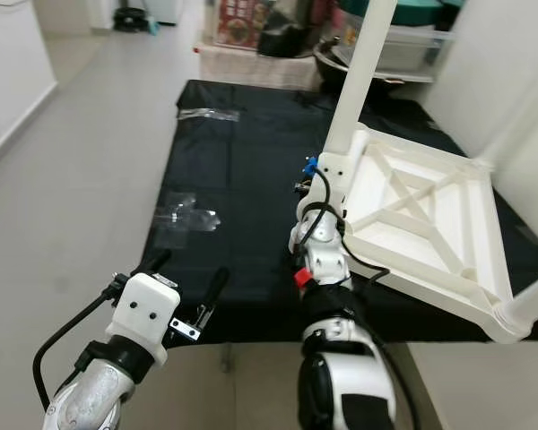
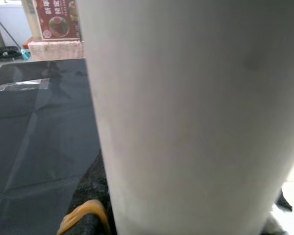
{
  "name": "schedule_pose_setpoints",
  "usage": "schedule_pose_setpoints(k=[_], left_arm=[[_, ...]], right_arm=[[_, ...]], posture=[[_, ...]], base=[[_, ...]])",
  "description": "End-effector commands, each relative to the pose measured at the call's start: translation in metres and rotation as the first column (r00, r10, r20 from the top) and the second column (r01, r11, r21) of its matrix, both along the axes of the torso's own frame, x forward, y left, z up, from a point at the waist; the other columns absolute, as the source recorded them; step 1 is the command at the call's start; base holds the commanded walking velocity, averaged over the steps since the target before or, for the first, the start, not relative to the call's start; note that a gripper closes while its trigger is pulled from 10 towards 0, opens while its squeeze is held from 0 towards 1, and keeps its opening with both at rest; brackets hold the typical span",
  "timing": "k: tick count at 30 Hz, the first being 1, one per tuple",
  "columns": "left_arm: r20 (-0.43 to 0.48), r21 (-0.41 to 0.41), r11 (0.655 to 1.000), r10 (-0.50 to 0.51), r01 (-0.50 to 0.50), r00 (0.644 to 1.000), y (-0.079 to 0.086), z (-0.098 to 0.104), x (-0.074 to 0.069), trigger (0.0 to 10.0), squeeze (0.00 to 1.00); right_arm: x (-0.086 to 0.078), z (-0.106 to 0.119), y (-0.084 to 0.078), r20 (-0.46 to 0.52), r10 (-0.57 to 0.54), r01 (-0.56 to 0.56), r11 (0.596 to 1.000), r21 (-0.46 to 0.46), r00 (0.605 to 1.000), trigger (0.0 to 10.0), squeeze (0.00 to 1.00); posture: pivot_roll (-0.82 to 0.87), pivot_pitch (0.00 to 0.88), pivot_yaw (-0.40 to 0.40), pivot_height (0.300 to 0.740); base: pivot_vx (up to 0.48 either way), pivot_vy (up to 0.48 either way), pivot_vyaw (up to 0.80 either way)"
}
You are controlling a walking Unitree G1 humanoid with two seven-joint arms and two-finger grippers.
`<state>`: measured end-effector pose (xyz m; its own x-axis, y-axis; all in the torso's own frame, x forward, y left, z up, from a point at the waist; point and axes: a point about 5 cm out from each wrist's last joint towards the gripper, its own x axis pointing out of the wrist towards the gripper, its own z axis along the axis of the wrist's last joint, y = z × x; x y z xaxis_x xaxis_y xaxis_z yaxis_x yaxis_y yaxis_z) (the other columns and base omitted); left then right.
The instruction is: Building children table
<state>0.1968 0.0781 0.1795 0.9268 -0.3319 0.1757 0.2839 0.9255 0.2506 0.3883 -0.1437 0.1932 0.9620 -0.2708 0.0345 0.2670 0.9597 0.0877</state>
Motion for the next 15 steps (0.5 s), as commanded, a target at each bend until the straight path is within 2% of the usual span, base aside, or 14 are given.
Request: schedule_pose_setpoints(k=[1, 2, 3, 4, 5, 6, 9, 10, 11, 13, 14, 15], left_arm=[[-0.009, 0.0, 1.0, -0.006, 0.006, 1.0, -0.002, -0.003, -0.001, 10.0, 0.0], [-0.009, 0.0, 1.0, -0.006, 0.006, 1.0, -0.002, -0.003, -0.001, 10.0, 0.0], [-0.009, 0.0, 1.0, -0.006, 0.006, 1.0, -0.002, -0.003, -0.001, 10.0, 0.0], [-0.009, -0.001, 1.0, -0.006, 0.006, 1.0, -0.002, -0.003, -0.001, 10.0, 0.0], [-0.009, -0.001, 1.0, -0.006, 0.006, 1.0, -0.002, -0.003, -0.001, 10.0, 0.0], [-0.01, 0.0, 1.0, -0.005, 0.005, 1.0, -0.002, -0.003, -0.001, 10.0, 0.0], [-0.01, 0.0, 1.0, -0.004, 0.004, 1.0, -0.002, -0.004, -0.001, 10.0, 0.0], [-0.01, 0.001, 1.0, -0.004, 0.004, 1.0, -0.002, -0.004, -0.001, 10.0, 0.0], [-0.01, 0.001, 1.0, -0.004, 0.004, 1.0, -0.002, -0.004, -0.001, 10.0, 0.0], [-0.01, 0.002, 1.0, -0.003, 0.003, 1.0, -0.001, -0.004, -0.001, 10.0, 0.0], [-0.009, 0.002, 1.0, -0.002, 0.002, 1.0, -0.001, -0.004, 0.0, 10.0, 0.0], [-0.009, 0.001, 1.0, -0.001, 0.001, 1.0, -0.001, -0.004, -0.001, 10.0, 0.0]], right_arm=[[-0.003, -0.015, 0.007, -0.042, 0.021, -0.02, 0.999, 0.025, 0.999, 10.0, 0.08], [-0.003, -0.015, 0.007, -0.042, 0.021, -0.02, 0.999, 0.025, 0.999, 10.0, 0.08], [-0.001, -0.007, 0.014, 0.016, 0.053, -0.053, 0.998, 0.027, 0.998, 10.0, 1.0], [0.0, 0.0, 0.017, 0.055, 0.063, -0.064, 0.998, 0.022, 0.997, 10.0, 1.0], [0.0, 0.0, 0.017, 0.055, 0.063, -0.064, 0.998, 0.022, 0.997, 10.0, 1.0], [0.003, 0.012, 0.019, 0.125, 0.129, -0.132, 0.991, 0.016, 0.984, 10.0, 0.0], [0.003, 0.016, 0.019, 0.143, 0.15, -0.153, 0.988, 0.012, 0.978, 10.0, 0.0], [0.005, 0.021, 0.02, 0.187, 0.254, -0.268, 0.962, 0.056, 0.949, 10.0, 0.0], [0.005, 0.021, 0.02, 0.187, 0.254, -0.268, 0.962, 0.056, 0.949, 10.0, 0.0], [0.009, 0.021, 0.016, 0.198, 0.409, -0.428, 0.902, 0.06, 0.891, 10.0, 0.0], [0.01, 0.023, 0.013, 0.2, 0.51, -0.527, 0.849, 0.036, 0.836, 10.0, 0.0], [0.01, 0.025, 0.01, 0.212, 0.611, -0.633, 0.773, 0.048, 0.763, 10.0, 0.0]], posture=[[0.11, 0.077, -0.117, 0.74], [0.11, 0.077, -0.117, 0.74], [0.11, 0.073, -0.115, 0.74], [0.11, 0.072, -0.116, 0.74], [0.11, 0.072, -0.116, 0.74], [0.11, 0.071, -0.116, 0.74], [0.11, 0.071, -0.116, 0.74], [0.11, 0.064, -0.114, 0.74], [0.11, 0.064, -0.114, 0.74], [0.11, 0.062, -0.11, 0.74], [0.11, 0.057, -0.112, 0.74], [0.11, 0.054, -0.109, 0.74]], base=[[0.0, 0.0, 0.0], [0.0, 0.0, 0.0], [0.0, 0.0, 0.0], [0.0, 0.0, 0.0], [0.0, 0.0, 0.0], [0.0, 0.0, 0.0], [0.0, 0.0, 0.0], [0.0, 0.0, 0.0], [0.0, 0.0, 0.0], [0.0, 0.0, 0.0], [0.0, 0.0, 0.0], [0.0, 0.0, 0.0]])
